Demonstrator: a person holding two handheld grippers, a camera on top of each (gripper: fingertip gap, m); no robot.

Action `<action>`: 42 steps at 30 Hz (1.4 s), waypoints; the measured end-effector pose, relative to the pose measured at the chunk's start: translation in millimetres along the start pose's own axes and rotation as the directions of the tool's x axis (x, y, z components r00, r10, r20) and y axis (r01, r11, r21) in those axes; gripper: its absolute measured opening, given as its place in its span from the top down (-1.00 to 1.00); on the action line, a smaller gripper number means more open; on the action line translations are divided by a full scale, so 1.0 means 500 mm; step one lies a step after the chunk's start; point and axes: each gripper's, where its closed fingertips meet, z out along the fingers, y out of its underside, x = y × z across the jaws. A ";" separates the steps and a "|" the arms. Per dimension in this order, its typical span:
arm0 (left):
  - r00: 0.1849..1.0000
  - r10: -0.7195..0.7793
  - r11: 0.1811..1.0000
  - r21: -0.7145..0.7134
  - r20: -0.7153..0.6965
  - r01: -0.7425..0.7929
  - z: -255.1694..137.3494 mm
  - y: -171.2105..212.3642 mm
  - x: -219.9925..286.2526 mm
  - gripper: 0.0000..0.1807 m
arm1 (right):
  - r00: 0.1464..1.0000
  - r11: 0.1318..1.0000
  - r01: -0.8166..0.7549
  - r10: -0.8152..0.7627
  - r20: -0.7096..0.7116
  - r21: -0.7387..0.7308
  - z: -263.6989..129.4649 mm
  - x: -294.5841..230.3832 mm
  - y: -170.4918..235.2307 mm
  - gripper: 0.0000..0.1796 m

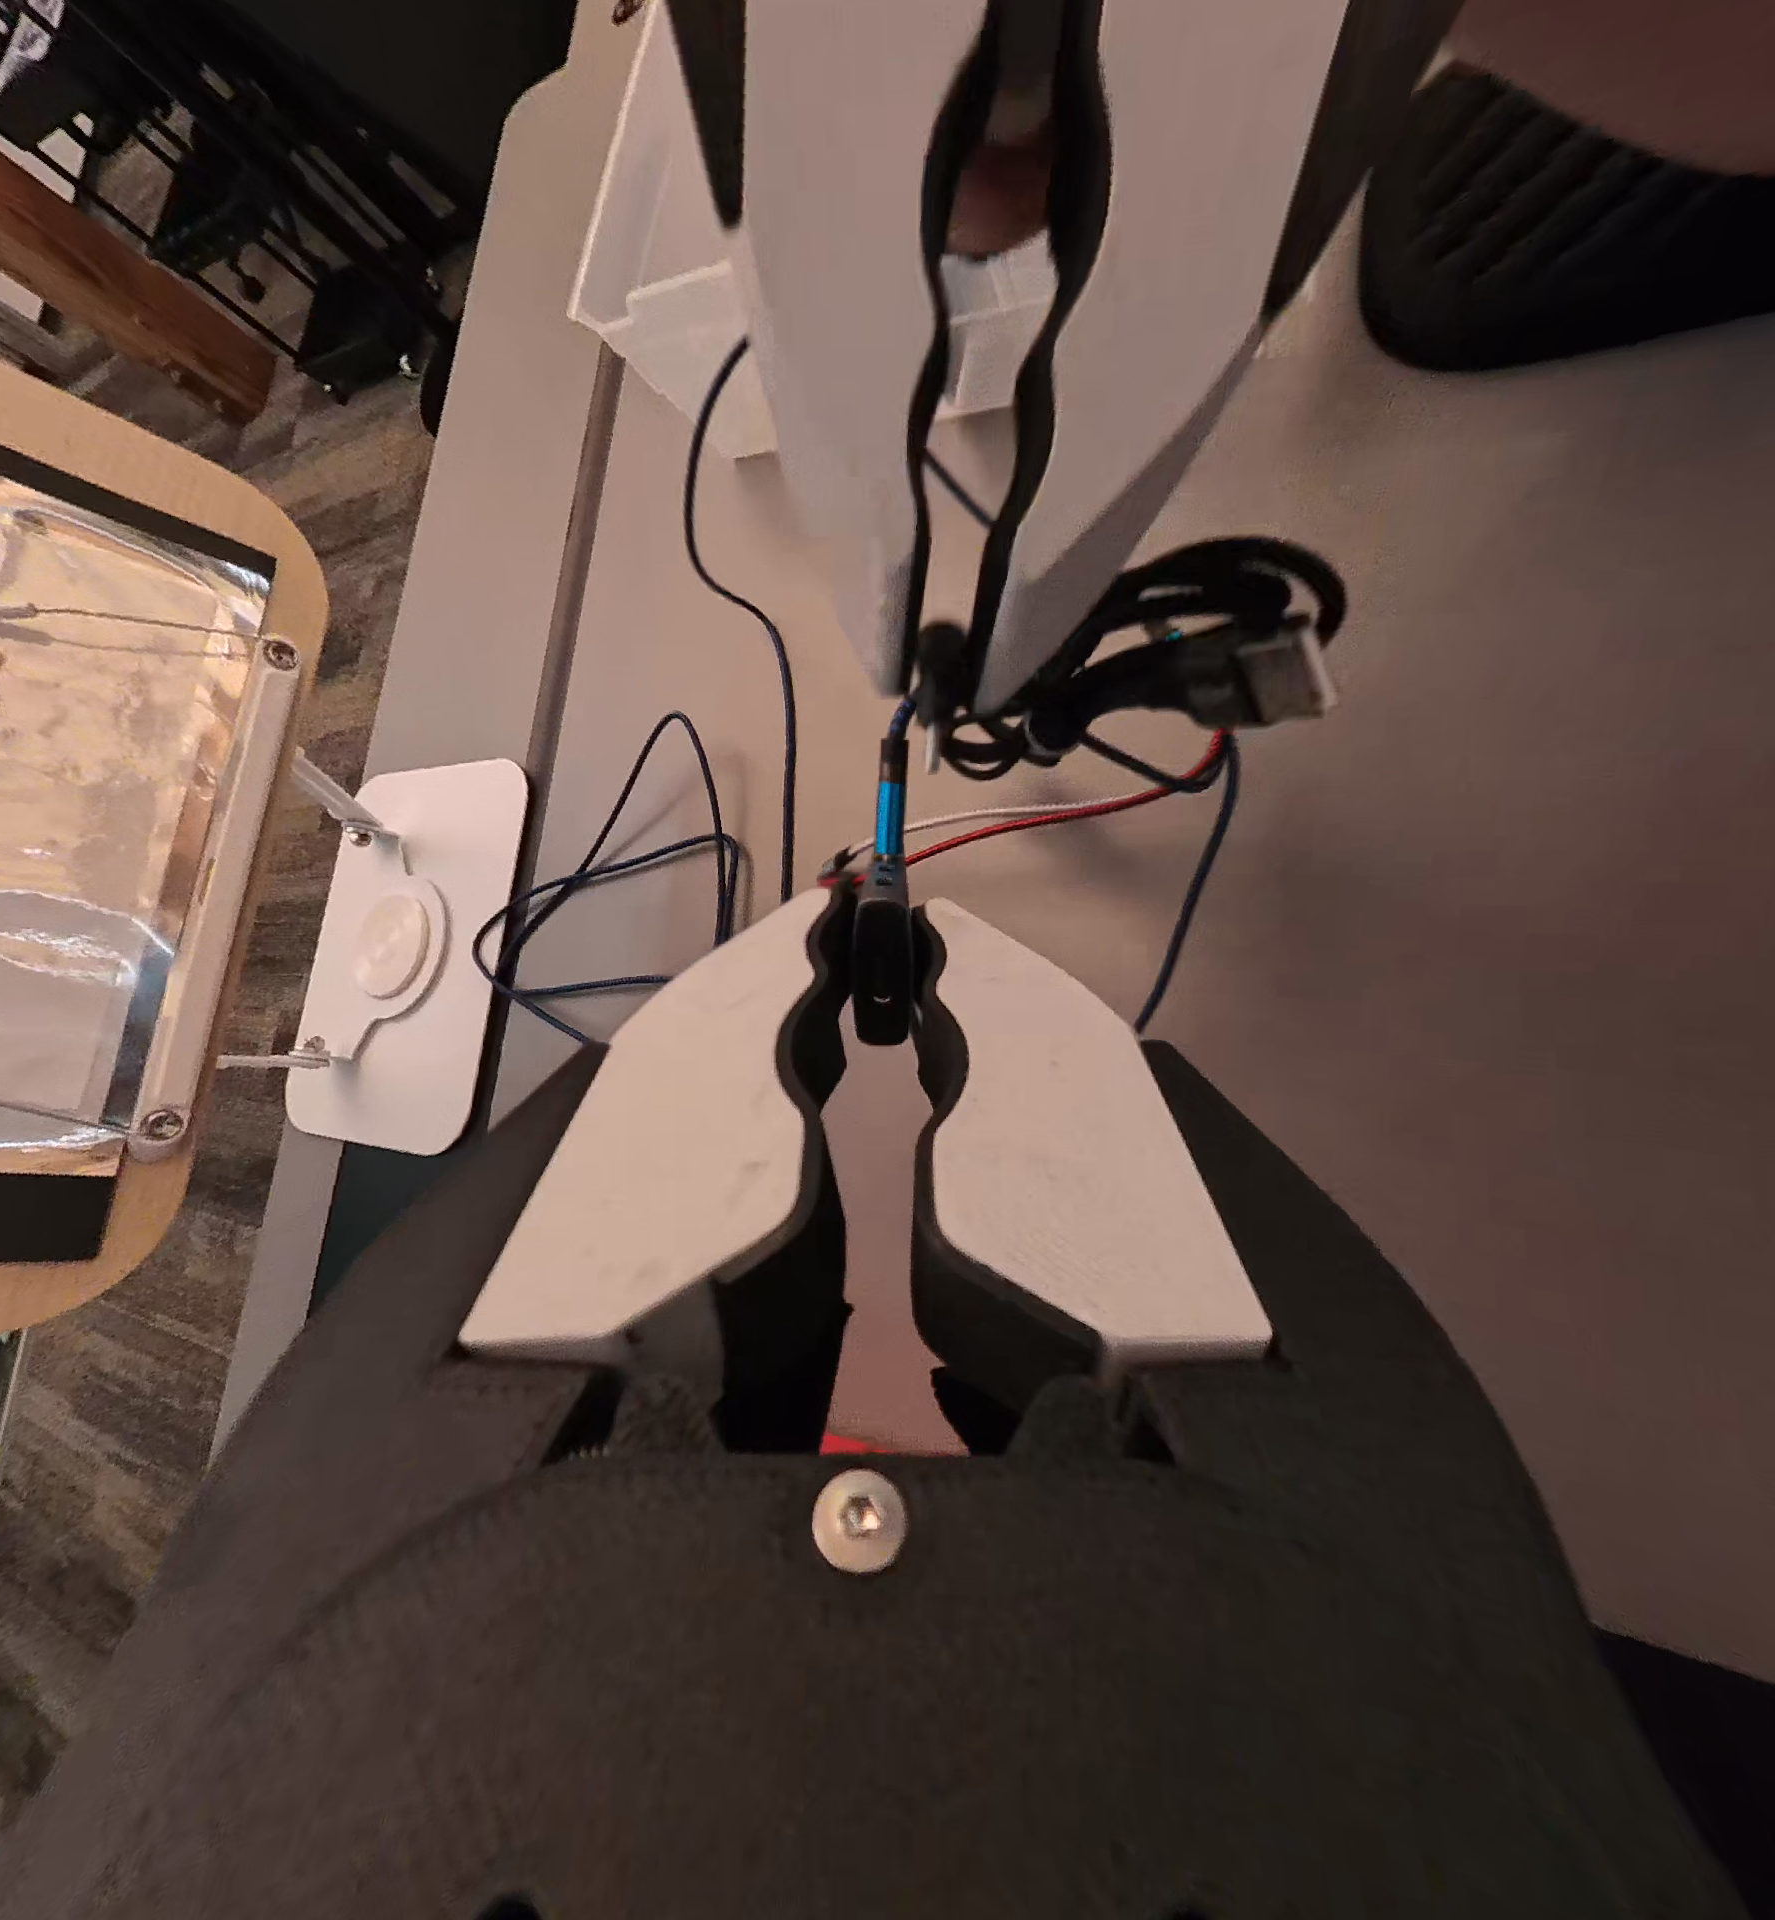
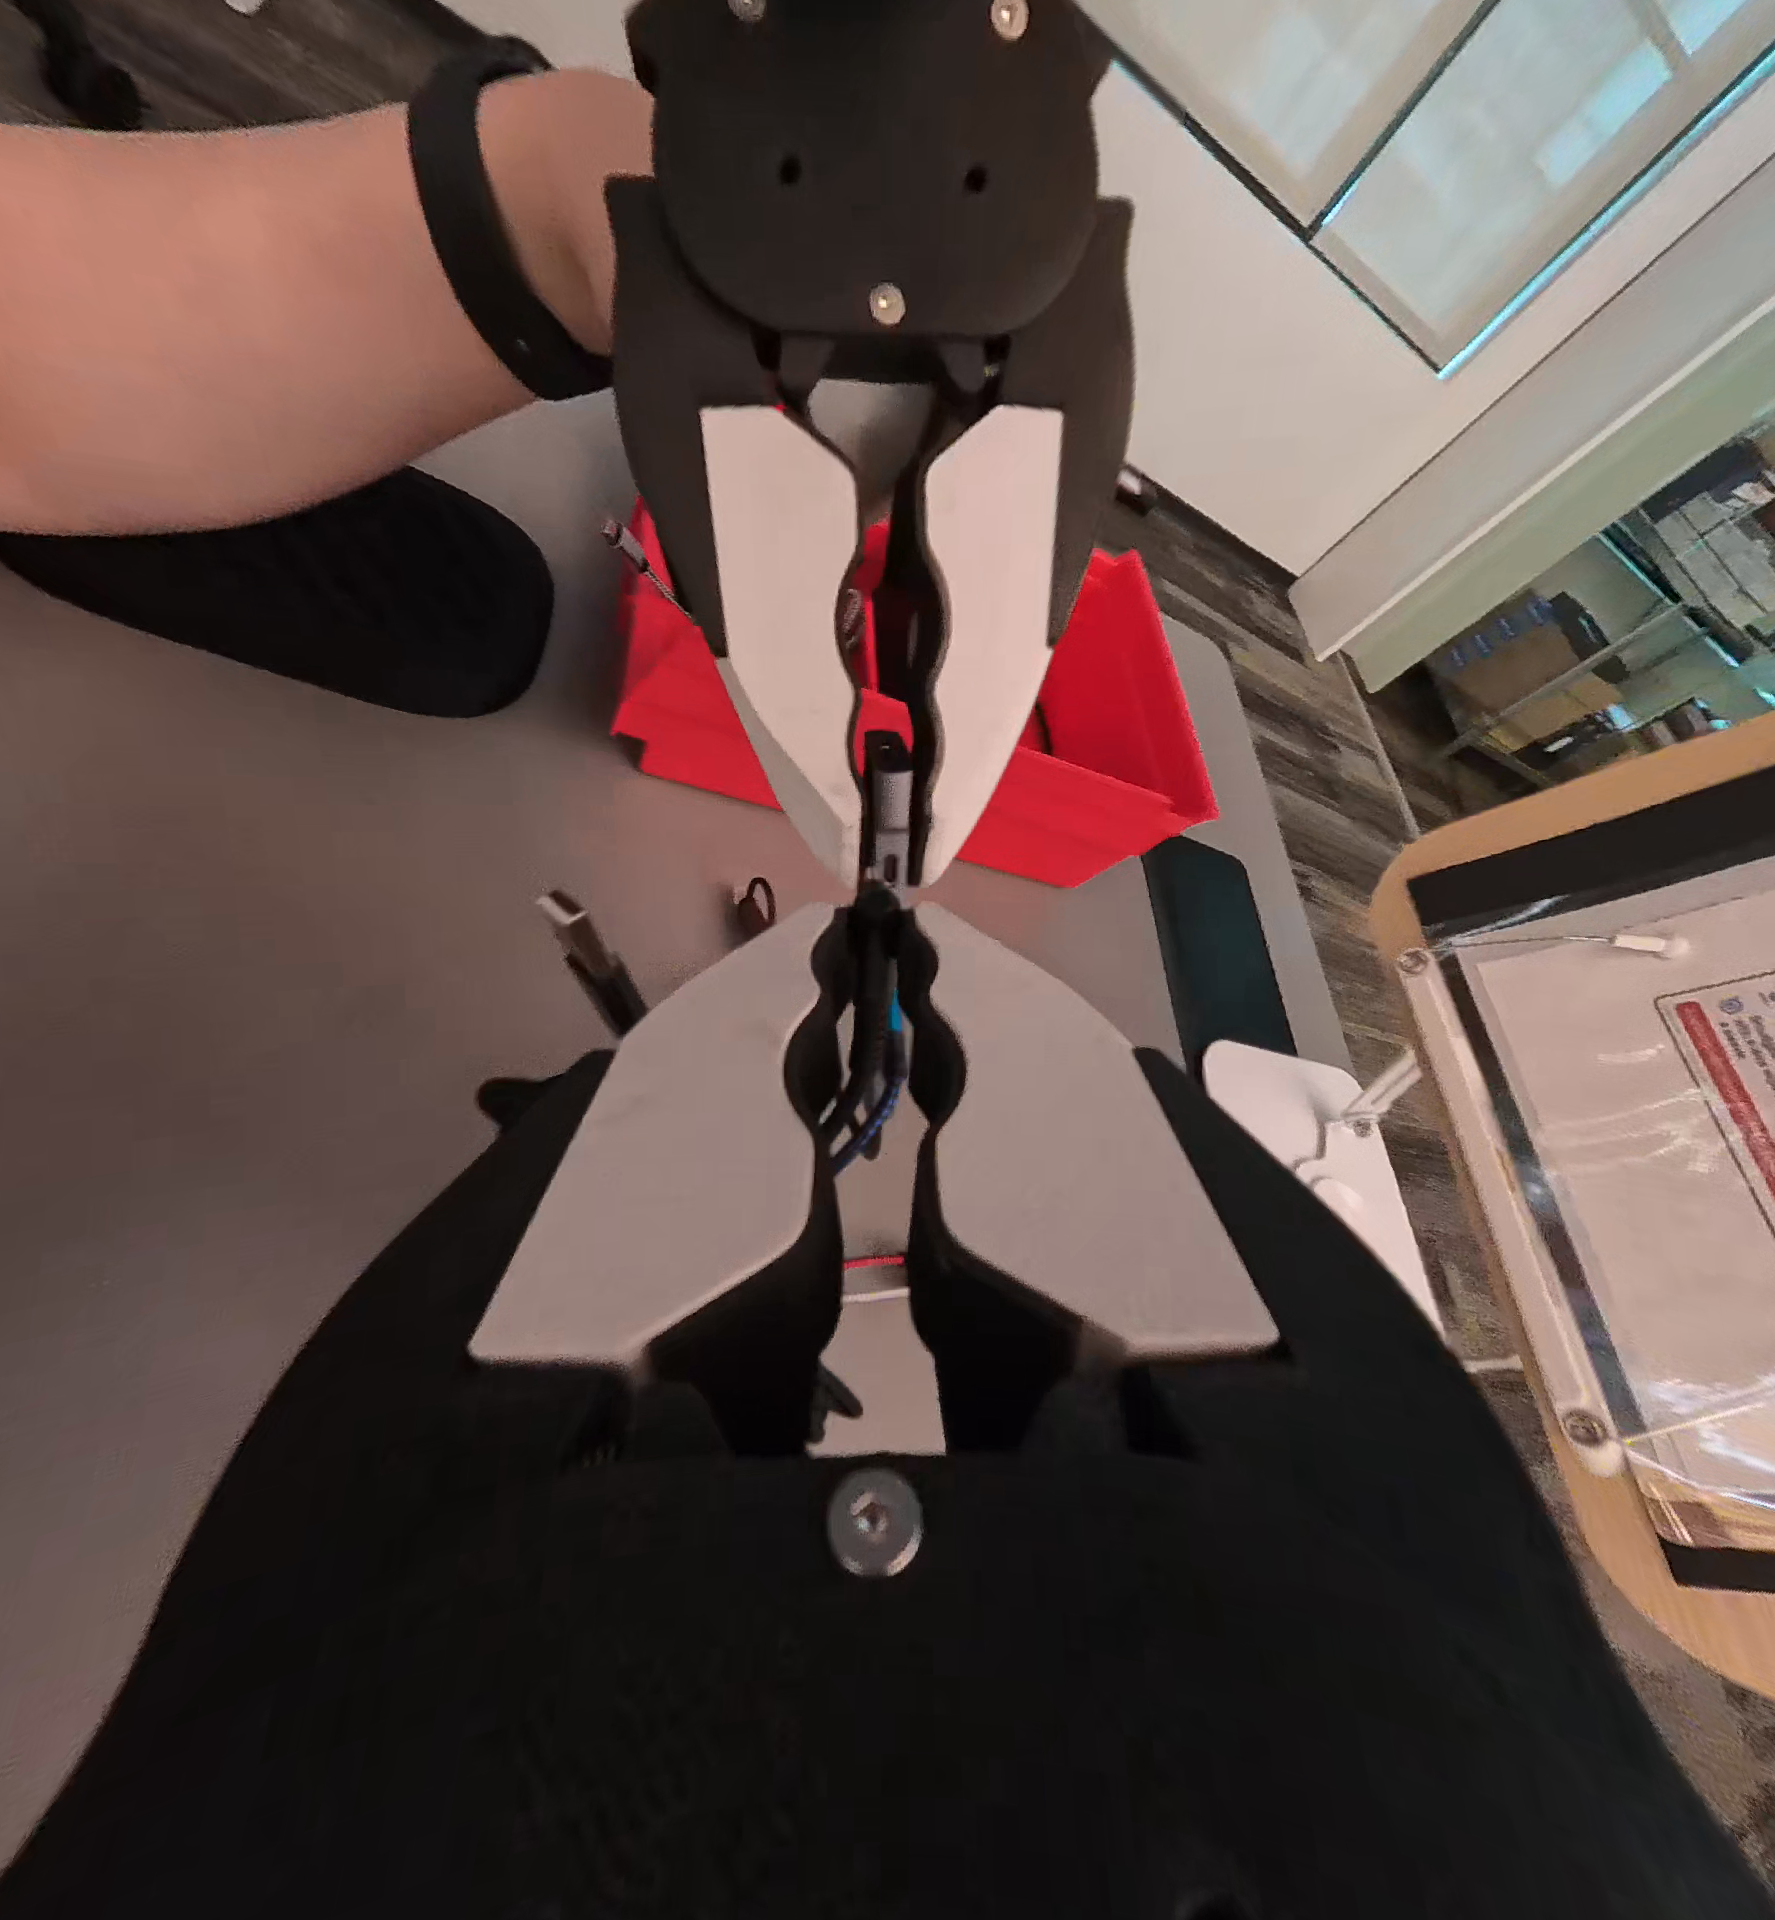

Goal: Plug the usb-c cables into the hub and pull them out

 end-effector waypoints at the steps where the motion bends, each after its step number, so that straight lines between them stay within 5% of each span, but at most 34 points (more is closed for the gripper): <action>1: 1.000 -0.003 1.000 0.008 -0.003 0.003 -0.001 -0.002 0.000 0.89 | 1.000 1.000 -0.001 0.001 -0.013 0.000 0.007 0.003 0.001 0.91; 27: 0.999 -0.021 0.991 0.130 -0.028 0.025 -0.021 -0.034 0.001 0.90 | 0.963 0.893 -0.258 0.208 0.170 0.369 0.016 0.013 -0.014 0.91; 42: 0.999 -0.010 0.993 0.119 -0.050 0.016 -0.017 -0.035 0.012 0.89 | 0.975 0.924 -0.191 0.141 0.169 0.331 0.015 -0.002 -0.003 0.91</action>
